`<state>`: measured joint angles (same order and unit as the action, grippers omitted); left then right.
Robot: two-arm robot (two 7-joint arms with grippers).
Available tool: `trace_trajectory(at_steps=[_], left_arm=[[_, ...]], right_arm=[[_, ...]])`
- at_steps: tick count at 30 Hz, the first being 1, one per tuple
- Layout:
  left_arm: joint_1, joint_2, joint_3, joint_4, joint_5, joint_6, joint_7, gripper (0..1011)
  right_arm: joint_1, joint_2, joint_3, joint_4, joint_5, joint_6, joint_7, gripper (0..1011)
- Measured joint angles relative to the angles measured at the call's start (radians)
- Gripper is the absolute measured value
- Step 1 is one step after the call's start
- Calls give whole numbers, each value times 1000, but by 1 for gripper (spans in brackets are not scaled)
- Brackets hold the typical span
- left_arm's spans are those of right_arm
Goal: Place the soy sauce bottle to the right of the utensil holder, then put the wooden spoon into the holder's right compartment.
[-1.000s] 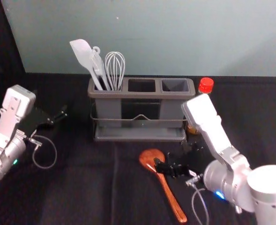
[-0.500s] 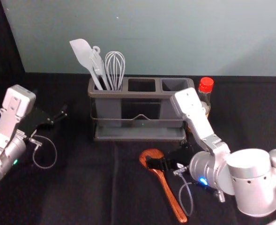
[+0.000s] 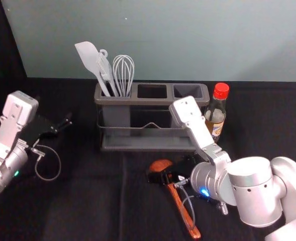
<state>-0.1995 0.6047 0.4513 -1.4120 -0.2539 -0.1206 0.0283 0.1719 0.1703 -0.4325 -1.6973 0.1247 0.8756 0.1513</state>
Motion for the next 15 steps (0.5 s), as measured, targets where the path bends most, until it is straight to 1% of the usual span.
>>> trace_trajectory(at_steps=[7, 15], left_arm=[[0, 0, 0, 0, 0, 0, 0, 1005], [0, 0, 0, 0, 0, 0, 0, 1005]], right_arm=[[13, -13, -7, 27, -23, -3, 7, 1002], [12, -21, -7, 36, -42, -5, 15, 1002]])
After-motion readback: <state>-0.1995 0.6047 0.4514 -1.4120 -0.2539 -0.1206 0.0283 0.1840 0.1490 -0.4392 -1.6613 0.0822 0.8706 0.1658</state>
